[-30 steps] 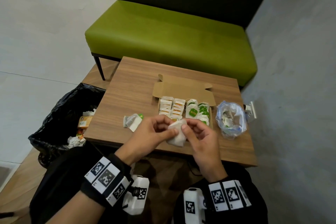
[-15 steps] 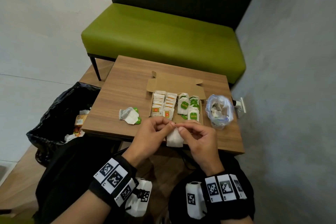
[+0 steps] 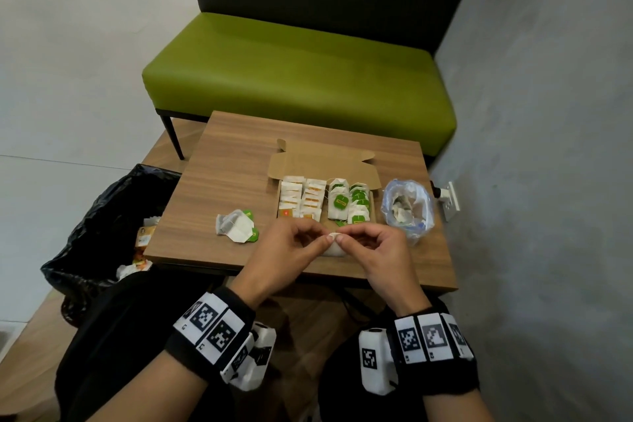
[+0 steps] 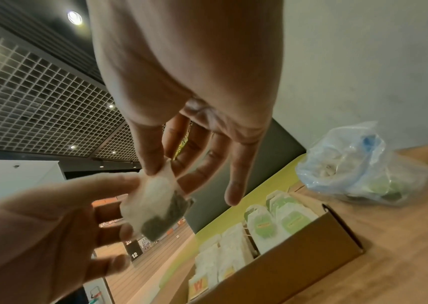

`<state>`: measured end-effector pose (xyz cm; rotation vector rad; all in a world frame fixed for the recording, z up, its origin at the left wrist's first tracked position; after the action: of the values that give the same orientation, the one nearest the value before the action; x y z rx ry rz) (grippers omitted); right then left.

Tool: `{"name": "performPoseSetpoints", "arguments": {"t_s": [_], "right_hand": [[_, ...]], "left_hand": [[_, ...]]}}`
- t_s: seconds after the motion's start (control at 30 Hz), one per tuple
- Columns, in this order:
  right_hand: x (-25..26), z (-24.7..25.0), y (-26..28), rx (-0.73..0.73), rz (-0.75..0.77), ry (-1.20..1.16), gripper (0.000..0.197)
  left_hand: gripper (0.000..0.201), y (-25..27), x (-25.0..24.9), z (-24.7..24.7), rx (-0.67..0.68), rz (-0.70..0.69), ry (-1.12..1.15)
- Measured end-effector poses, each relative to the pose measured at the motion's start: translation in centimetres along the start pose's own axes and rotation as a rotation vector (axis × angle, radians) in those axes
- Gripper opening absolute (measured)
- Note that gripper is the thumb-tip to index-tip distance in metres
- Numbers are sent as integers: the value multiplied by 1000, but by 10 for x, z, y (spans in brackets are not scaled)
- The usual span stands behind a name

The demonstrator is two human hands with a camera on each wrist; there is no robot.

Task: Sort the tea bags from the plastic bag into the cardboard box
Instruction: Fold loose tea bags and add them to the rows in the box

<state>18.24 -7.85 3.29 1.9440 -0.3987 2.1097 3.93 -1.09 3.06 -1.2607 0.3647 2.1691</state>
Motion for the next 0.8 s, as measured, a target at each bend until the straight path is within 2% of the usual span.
{"name": "performPoseSetpoints", "arguments": {"t_s": [0.1, 0.2, 0.43, 0.63, 0.8], "right_hand": [[-5, 7, -11, -28, -7, -15, 12], [-15, 21, -22, -136, -5, -6, 13], [-40, 67, -24, -375, -16, -42, 14], [-56, 90, -13, -429, -5, -35, 17], [-61, 91, -12, -423, 8, -33, 17]], "left_hand": [[7, -23, 2, -4, 41, -22, -113], [7, -50, 8, -9, 75, -22, -236], [11, -108, 42, -15, -49, 105, -375], [11, -125, 66, -45, 23, 235, -421], [14, -127, 75, -53, -32, 307, -485]]}}
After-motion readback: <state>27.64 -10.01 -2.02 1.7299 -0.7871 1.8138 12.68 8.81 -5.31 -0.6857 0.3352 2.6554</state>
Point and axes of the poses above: each hand's wrist, its own y-axis away from the middle knuckle, its own z-axis out of the back of the hand, x = y × z, the point moved 9 cm from there along -y, towards the middle knuckle, and after that the axes turned 10 degrees about -y, right-handed, at the moved point
